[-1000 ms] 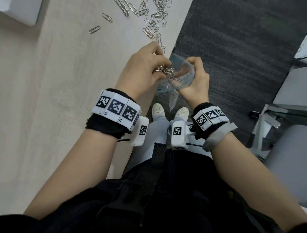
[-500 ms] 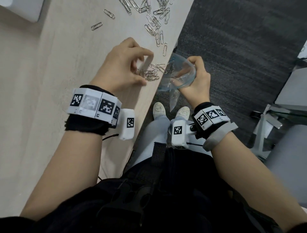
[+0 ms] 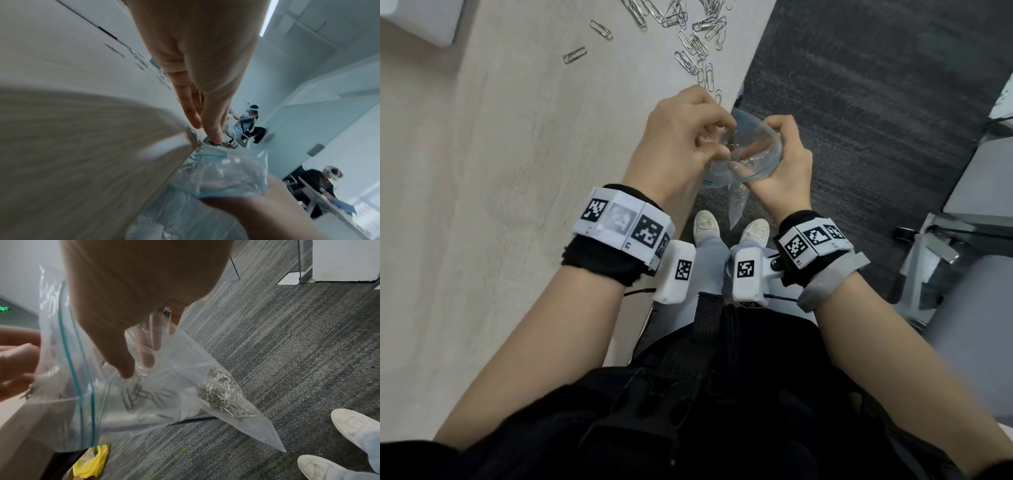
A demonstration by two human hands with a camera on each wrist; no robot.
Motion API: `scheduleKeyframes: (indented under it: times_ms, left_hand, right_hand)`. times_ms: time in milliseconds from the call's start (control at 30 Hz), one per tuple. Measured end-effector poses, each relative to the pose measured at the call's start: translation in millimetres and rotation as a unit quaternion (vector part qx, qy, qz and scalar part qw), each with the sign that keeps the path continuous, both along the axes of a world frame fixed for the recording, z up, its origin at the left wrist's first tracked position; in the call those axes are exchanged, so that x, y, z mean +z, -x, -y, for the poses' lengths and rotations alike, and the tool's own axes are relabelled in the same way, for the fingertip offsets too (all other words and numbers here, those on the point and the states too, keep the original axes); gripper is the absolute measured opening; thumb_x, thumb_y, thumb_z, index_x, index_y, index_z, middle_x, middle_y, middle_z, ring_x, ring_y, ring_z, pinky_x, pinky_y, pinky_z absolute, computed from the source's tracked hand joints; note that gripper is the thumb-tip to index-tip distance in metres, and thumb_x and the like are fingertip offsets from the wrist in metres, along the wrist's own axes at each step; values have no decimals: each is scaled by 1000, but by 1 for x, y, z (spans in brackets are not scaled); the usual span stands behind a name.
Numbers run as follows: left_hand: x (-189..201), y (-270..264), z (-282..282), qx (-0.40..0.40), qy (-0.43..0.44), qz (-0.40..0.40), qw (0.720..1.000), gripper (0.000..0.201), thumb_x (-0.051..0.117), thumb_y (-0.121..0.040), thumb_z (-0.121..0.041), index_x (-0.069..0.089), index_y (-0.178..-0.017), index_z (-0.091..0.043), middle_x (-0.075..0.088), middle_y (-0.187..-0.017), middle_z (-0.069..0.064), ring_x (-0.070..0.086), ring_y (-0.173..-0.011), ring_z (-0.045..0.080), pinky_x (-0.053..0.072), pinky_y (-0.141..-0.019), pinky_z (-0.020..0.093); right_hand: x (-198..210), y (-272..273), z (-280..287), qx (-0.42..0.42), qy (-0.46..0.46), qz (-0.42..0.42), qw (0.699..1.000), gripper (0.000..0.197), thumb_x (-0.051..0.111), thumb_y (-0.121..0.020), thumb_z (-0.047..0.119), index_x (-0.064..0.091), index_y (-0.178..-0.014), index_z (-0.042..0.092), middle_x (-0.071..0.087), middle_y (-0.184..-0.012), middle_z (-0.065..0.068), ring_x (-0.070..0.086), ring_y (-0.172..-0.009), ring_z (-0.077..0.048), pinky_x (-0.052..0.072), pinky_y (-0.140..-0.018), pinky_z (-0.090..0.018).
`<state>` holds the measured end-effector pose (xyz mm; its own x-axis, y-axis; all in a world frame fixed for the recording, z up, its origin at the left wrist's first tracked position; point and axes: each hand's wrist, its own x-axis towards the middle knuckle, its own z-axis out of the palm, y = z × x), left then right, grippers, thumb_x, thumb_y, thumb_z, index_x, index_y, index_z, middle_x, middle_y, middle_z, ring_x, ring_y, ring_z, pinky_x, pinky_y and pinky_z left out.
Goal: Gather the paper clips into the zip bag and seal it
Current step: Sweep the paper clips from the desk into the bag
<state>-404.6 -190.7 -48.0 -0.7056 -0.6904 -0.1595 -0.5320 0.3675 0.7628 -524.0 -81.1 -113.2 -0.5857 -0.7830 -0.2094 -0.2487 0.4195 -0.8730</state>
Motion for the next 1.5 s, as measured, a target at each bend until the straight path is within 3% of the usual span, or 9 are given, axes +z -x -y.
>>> scheduleKeyframes:
  times_ms: [133,267,467,700,867,967,1067,1167,1500]
  left_hand:
    - [4,-19,17,72,12,-20,997,25,73,-70,-4,72,-95,-11,60,-90,4,54,-77,6,51,-65,25]
    - [7,-41,37,22,-37,58,997,42,83,-61,-12,70,-101,-14,59,-93,-1,51,-68,-5,44,-64,6]
    - [-1,-24,24,-17,-30,53,998,28,83,-63,-20,73,-89,-15,63,-85,5,47,-63,-1,39,-63,10]
    - [-9,2,9,-42,36,62,997,15,67,-73,-29,70,-79,-16,65,-81,4,51,-72,11,50,-69,37]
    - [-5,-8,26,75,49,4,996,12,63,-82,-22,69,-90,-15,65,-88,2,58,-74,10,52,-72,27]
    - [-5,-22,48,161,123,14,979,24,57,-85,-25,65,-105,-13,58,-112,9,49,-99,10,36,-91,5]
    - [-8,-34,70,188,118,111,969,58,51,-86,-33,37,-138,-11,20,-151,19,16,-140,33,9,-118,27]
    - [-14,-37,83,167,60,216,960,85,47,-89,-47,-1,-148,-8,-15,-153,25,-16,-141,39,-8,-113,54]
    - [-11,6,77,46,-21,183,982,99,38,-88,-61,-21,-141,-2,-29,-149,22,-26,-139,34,-19,-109,53]
  right_hand:
    - [2,-1,0,3,3,11,1000,52,74,-63,49,50,-101,22,72,-89,-11,70,-83,-28,56,-78,-47]
    - [2,-1,1,7,4,12,1000,54,72,-63,48,52,-102,16,72,-89,-12,70,-82,-28,57,-77,-44]
    - [0,0,3,11,-4,4,1000,50,76,-64,44,50,-100,22,73,-89,-8,70,-83,-26,56,-78,-42]
    - [0,4,4,8,0,-4,1000,46,76,-63,49,41,-91,42,72,-89,-5,69,-83,-26,56,-76,-44]
    - [1,7,5,12,7,-10,1000,47,73,-63,51,41,-95,38,73,-89,-8,70,-83,-25,56,-78,-42]
    - [1,9,8,12,0,-5,1000,48,72,-63,52,42,-96,34,73,-88,-8,70,-83,-25,56,-79,-41]
    - [2,12,11,10,3,-3,1000,50,73,-63,50,45,-99,29,73,-89,-8,70,-84,-25,56,-80,-43]
    - [2,16,15,5,10,0,1000,50,73,-63,49,46,-99,27,72,-88,-8,71,-81,-23,57,-77,-39]
    - [0,21,31,-13,0,-8,1000,52,74,-62,46,53,-102,18,70,-85,-1,68,-77,-20,56,-74,-35]
